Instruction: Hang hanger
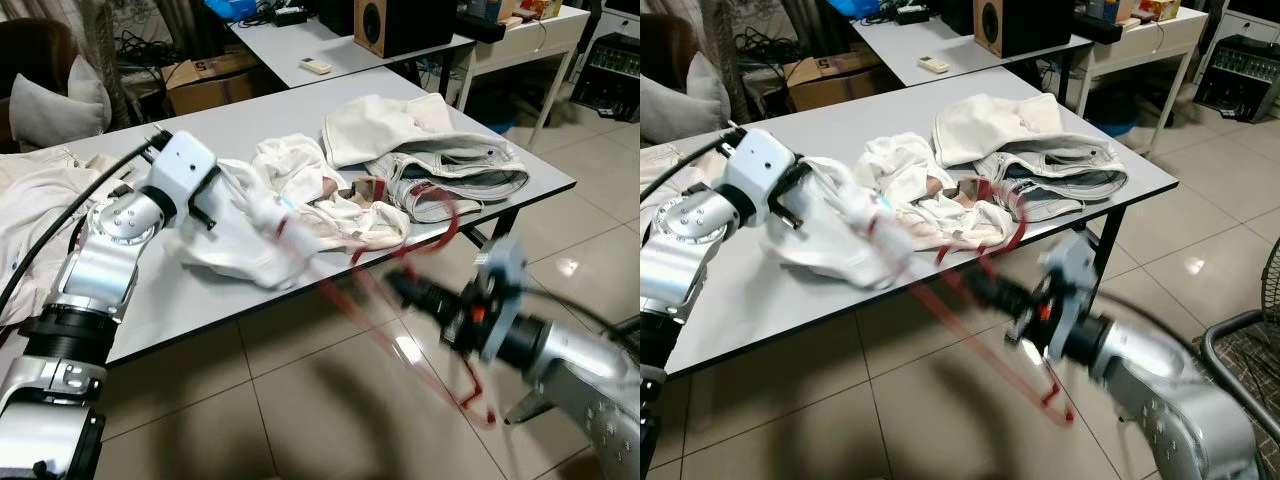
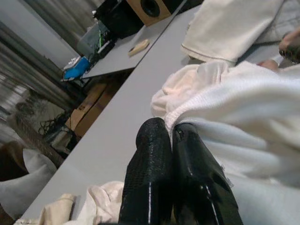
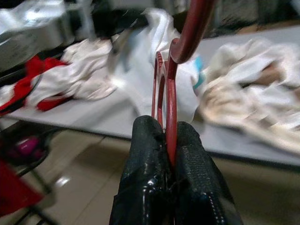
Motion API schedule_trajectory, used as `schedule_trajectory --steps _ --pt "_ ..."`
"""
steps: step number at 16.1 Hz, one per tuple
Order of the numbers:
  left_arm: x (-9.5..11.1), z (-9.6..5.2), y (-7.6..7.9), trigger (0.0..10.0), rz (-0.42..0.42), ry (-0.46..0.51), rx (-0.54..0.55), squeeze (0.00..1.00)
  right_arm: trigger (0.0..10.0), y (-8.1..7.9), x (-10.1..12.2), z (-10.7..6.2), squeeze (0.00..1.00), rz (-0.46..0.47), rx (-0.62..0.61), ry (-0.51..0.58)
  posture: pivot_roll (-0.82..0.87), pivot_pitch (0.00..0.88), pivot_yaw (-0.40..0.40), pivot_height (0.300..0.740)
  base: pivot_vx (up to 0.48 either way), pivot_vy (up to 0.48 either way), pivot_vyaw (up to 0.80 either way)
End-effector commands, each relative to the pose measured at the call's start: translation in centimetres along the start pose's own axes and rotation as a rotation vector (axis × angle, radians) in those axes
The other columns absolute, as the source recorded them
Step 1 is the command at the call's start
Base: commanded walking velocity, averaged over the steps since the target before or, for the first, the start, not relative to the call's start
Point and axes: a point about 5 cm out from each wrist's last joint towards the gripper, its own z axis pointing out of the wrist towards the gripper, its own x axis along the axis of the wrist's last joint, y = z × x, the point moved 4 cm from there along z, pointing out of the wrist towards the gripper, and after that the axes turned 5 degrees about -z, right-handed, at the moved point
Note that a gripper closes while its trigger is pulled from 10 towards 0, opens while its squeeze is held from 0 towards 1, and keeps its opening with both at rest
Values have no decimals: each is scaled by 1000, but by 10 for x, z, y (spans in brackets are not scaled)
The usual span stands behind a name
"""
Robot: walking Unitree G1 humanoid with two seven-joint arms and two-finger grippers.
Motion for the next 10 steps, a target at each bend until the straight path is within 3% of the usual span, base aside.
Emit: schedule_trajectory --steps 1,3,5,7,8,9,10 --pt "7 -1 -6 0 -4 17 20 0 10000 -11 -3 0 0 12 68 -19 -114 0 121 740 0 0 0" --pt "12 -1 1 0 3 38 -20 0 10000 -20 -11 -2 0 6 122 -69 -114 0 121 740 0 0 0" --pt "17 -1 10 0 28 55 -69 0 10000 -14 -32 -3 0 -114 104 -232 -113 0 121 740 0 0 0" --pt "18 0 10 0 34 55 -61 0 10000 7 -27 2 0 -128 -32 -194 -112 0 122 740 0 0 0" --pt "19 -1 6 0 24 58 -38 0 10000 12 -11 5 0 -35 -75 -78 -118 0 125 740 0 0 0" --pt "21 -1 3 0 22 66 -24 0 10000 1 -1 6 0 26 -1 0 -116 0 128 740 0 0 0" --pt "23 -1 2 0 23 72 -18 0 10000 0 -2 5 0 16 0 -7 -116 0 128 740 0 0 0"
